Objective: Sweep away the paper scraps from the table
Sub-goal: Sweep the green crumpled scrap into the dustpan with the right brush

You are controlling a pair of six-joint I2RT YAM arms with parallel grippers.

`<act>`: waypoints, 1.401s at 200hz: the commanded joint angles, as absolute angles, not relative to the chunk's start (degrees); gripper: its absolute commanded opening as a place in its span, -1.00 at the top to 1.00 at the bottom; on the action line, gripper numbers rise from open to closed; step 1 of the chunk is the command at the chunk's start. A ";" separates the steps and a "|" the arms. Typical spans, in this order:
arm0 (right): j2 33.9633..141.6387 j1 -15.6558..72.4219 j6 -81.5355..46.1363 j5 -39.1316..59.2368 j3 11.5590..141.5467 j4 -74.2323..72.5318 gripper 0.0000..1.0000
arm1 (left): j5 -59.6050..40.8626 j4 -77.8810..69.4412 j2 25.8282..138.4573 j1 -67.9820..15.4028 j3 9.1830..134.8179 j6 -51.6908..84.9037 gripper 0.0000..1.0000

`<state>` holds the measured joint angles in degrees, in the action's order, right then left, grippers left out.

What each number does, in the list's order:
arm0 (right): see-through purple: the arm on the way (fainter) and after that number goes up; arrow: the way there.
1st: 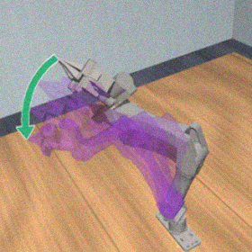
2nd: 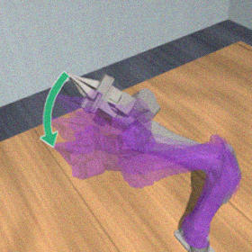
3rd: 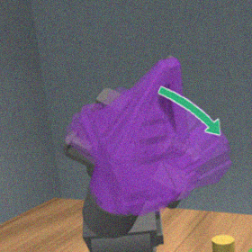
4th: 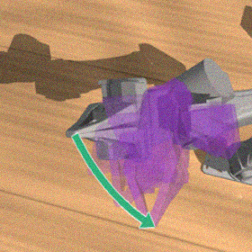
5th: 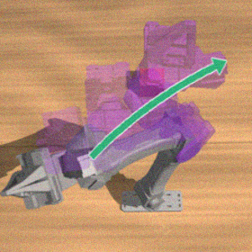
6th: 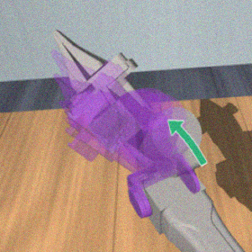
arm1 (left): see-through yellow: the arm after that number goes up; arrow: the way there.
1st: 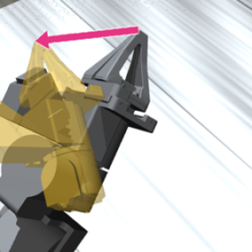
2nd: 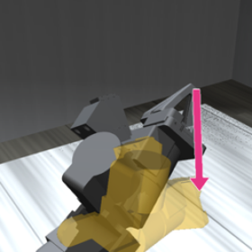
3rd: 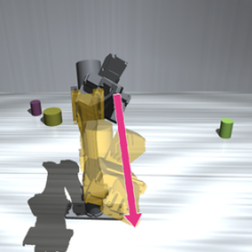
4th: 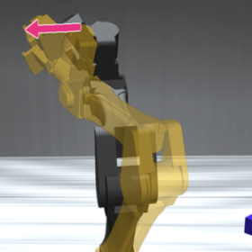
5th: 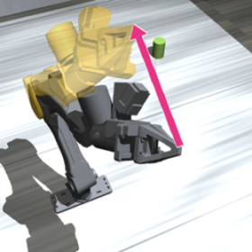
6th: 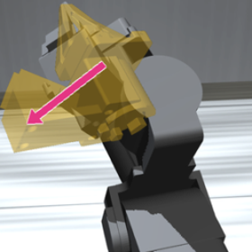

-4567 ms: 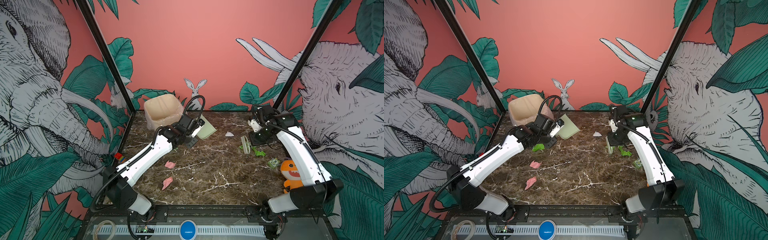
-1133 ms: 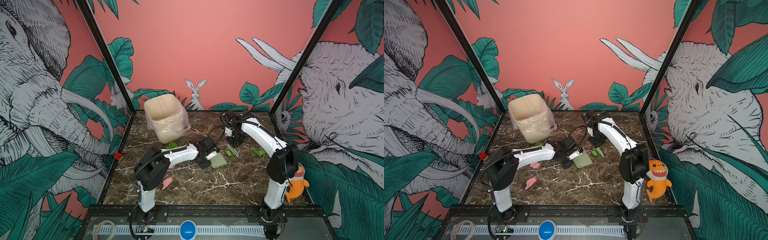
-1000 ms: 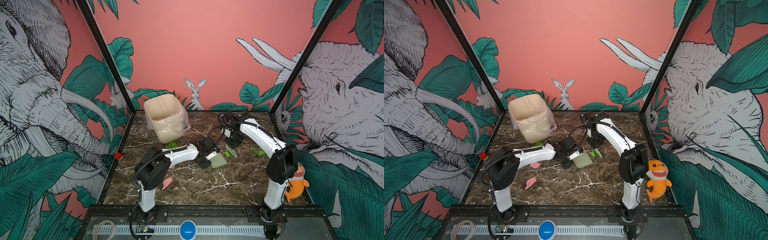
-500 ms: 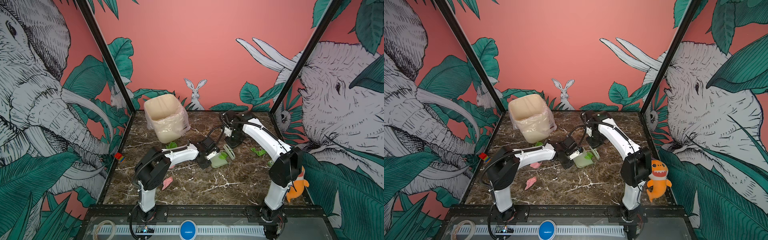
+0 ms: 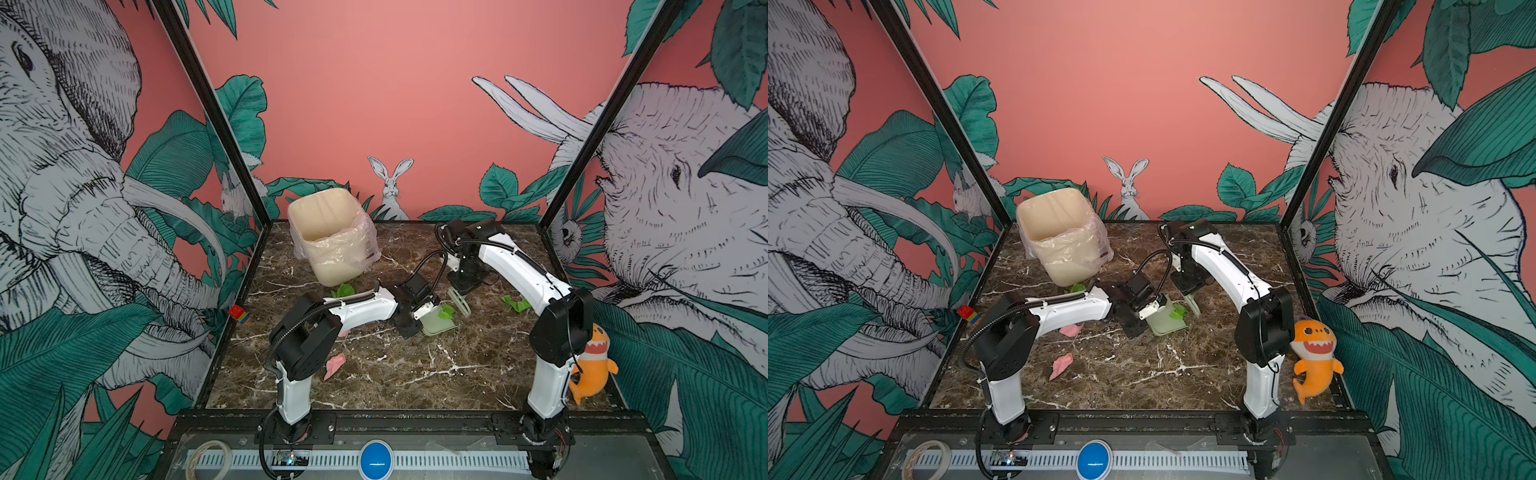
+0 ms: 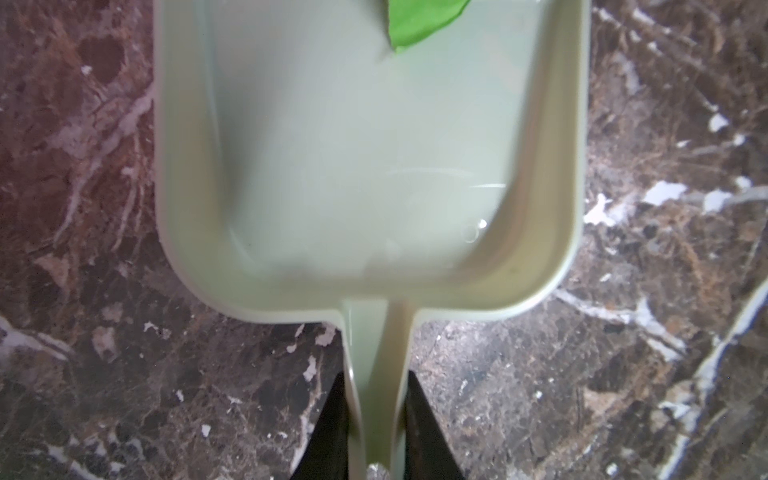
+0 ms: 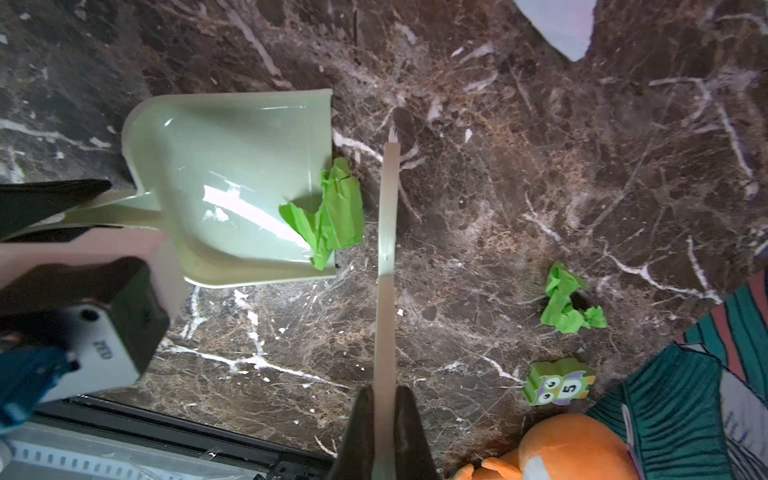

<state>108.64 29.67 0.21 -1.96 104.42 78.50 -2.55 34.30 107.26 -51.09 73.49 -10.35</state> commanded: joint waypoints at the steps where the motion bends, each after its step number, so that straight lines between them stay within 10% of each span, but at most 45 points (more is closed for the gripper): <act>1: 107.74 31.48 -0.84 3.11 104.24 78.32 1.00 | -3.22 34.51 107.15 -51.46 73.82 -10.63 0.69; 280: 94.16 23.06 -2.46 2.22 100.45 79.04 1.00 | -3.37 35.11 98.77 -51.07 72.82 -6.47 0.71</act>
